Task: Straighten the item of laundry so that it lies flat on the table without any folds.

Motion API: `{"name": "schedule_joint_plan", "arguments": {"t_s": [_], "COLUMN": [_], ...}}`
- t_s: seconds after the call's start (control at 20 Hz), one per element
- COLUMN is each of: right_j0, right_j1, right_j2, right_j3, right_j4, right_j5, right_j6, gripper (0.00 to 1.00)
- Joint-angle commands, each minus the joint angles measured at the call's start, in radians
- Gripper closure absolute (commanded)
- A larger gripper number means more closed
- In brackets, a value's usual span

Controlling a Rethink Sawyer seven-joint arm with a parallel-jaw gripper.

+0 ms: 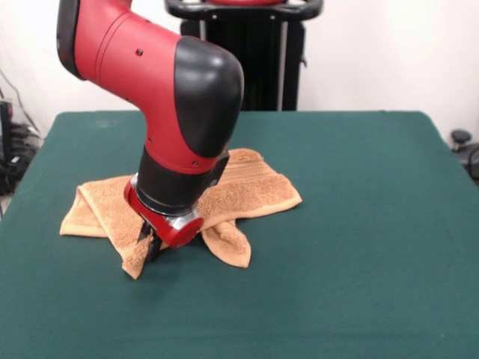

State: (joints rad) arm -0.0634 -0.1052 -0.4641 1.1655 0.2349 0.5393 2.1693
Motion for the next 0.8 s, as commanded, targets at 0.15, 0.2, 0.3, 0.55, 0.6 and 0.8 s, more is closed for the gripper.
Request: {"name": "schedule_joint_plan", "arguments": {"t_s": [0.15, 0.2, 0.3, 0.55, 0.6, 0.8], "right_j0": [0.006, 0.001, -0.011, -0.028, -0.033, -0.058], "right_j1": [-0.072, -0.101, -0.157, -0.283, -0.306, -0.377], "right_j2": [0.105, 0.111, 0.114, 0.113, 0.113, 0.113], "right_j3": [0.058, 0.080, 0.114, 0.158, 0.164, 0.167], "right_j4": [0.020, 0.018, 0.014, 0.007, 0.004, -0.015], "right_j5": [0.049, 0.062, 0.093, 0.210, 0.230, 0.318], "right_j6": [0.124, 0.108, 0.079, 0.030, 0.019, -0.025], "gripper": [1.00, 1.00, 1.00, 1.00, 1.00, 1.00]}}
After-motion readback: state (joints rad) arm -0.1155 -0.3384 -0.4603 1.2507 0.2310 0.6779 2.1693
